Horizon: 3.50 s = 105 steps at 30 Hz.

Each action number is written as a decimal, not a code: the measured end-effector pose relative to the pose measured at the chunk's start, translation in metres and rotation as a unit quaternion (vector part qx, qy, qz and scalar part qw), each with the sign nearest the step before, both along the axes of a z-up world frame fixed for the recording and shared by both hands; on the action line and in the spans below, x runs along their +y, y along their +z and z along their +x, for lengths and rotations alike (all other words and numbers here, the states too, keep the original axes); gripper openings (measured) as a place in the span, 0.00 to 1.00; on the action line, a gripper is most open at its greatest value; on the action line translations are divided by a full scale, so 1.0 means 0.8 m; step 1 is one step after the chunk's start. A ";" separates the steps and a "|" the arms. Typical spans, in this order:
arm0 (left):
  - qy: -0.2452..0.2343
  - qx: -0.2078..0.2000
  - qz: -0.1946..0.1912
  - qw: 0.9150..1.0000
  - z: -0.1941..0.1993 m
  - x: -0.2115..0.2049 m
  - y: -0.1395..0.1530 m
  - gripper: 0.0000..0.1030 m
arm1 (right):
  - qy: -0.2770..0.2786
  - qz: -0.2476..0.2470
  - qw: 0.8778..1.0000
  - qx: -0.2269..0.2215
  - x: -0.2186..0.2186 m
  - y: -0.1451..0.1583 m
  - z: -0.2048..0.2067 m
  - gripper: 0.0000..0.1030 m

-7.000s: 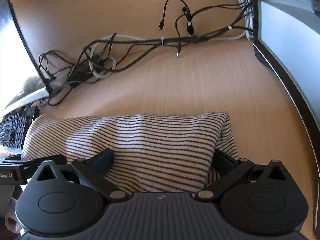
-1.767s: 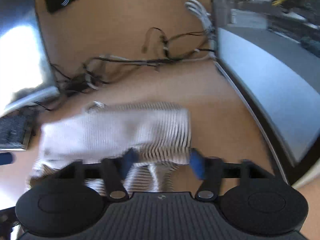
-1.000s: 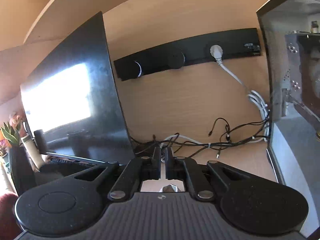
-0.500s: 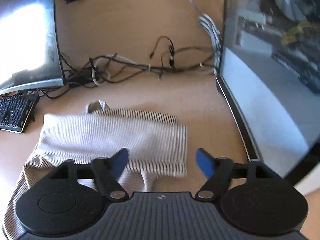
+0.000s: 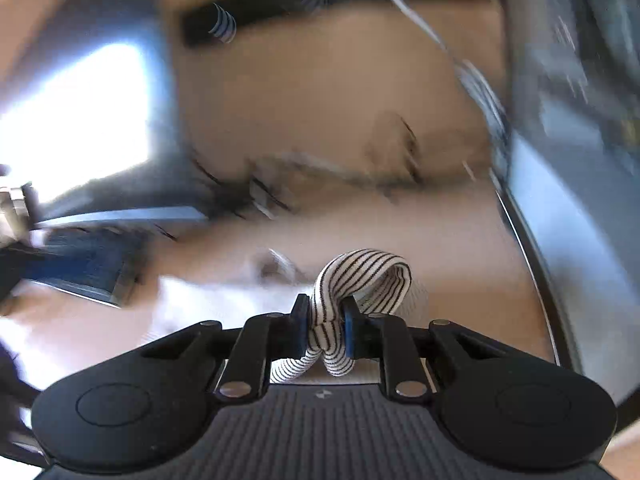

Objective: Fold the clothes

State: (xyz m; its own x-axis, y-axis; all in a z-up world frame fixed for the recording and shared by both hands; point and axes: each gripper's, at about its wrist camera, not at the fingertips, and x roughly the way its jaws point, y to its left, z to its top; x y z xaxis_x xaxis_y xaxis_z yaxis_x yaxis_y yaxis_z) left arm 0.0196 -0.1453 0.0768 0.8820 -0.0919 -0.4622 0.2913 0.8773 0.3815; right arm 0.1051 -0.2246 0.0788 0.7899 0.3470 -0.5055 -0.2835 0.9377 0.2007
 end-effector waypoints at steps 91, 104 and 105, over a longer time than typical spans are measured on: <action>0.243 0.250 -0.251 0.903 0.116 0.201 -0.101 0.59 | 0.017 -0.072 0.991 0.108 0.036 -0.119 0.060 0.36; 0.263 0.237 -0.242 0.903 0.158 0.208 -0.100 0.60 | 0.036 -0.097 0.991 0.089 0.031 -0.119 0.123 0.40; 0.265 0.238 -0.241 0.903 0.153 0.207 -0.098 0.61 | 0.035 -0.094 0.991 0.089 0.029 -0.117 0.118 0.45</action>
